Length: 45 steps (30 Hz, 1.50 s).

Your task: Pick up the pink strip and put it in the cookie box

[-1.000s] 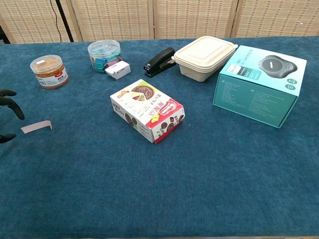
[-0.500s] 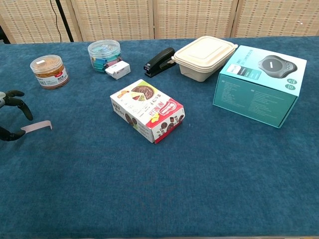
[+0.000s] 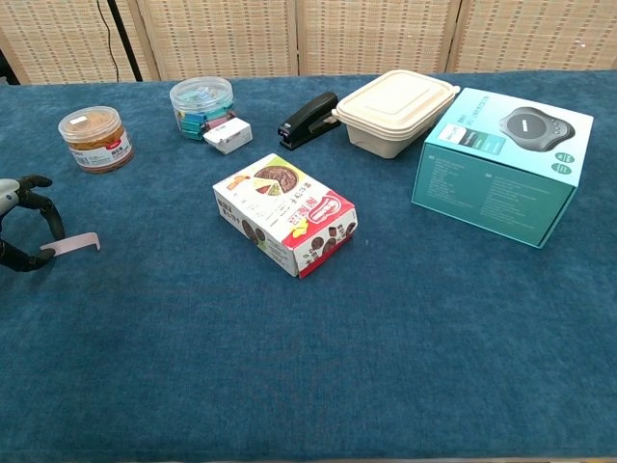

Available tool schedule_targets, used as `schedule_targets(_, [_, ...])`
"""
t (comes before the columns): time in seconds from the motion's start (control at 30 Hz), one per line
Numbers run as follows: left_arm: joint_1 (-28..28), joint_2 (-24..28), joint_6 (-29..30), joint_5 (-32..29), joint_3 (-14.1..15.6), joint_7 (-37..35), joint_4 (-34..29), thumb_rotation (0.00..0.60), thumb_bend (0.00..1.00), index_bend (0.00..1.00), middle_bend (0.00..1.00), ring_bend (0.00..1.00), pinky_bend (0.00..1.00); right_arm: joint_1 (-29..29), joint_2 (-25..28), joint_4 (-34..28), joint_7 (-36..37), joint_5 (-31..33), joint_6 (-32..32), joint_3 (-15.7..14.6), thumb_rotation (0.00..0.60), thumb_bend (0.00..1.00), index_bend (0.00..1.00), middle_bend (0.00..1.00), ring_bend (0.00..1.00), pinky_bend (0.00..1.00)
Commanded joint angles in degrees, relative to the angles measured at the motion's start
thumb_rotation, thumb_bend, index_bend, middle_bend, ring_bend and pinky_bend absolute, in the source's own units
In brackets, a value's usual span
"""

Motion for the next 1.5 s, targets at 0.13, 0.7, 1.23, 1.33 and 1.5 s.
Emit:
schedule_targets(0.13, [-0.2, -0.6, 0.1, -0.3, -0.1, 0.3, 0.5, 0.6, 0.42, 0.52, 0.0, 0.0, 0.0, 0.1, 0.0, 0.1, 0.3, 0.0, -0.2, 0.0, 0.6, 0.0, 0.0, 0.0, 0.0, 0.0])
schedule_targets(0.7, [-0.7, -1.8, 0.7, -0.2, 0.0, 1.6, 1.2, 0.6, 0.45, 0.6, 0.0, 0.0, 0.0, 0.2, 0.2, 0.0, 0.7, 0.3, -0.3, 0.0, 0.6, 0.0, 0.0, 0.0, 0.0, 0.0])
schedule_targets(1.23, [-5.1, 3.4, 7.5, 8.3, 0.3, 18.2, -10.9, 0.6, 0.47, 0.61, 0.0, 0.0, 0.0, 0.2, 0.4, -0.2, 1.0, 0.6, -0.3, 0.0, 0.6, 0.0, 0.0, 0.0, 0.0, 0.0])
schedule_targets(1.33, [-7.7, 3.4, 8.9, 7.8, -0.9, 26.8, -15.5, 0.6, 0.48, 0.61, 0.0, 0.0, 0.0, 0.2, 0.4, -0.1, 1.2, 0.6, -0.2, 0.0, 0.6, 0.0, 0.0, 0.0, 0.0, 0.0])
schedule_targets(1.5, [-13.3, 1.7, 9.9, 3.0, -3.5, 41.6, -21.7, 0.6, 0.48, 0.62, 0.0, 0.0, 0.0, 0.2, 0.5, 0.0, 1.6, 0.8, -0.3, 0.1, 0.6, 0.0, 0.0, 0.0, 0.0, 0.0])
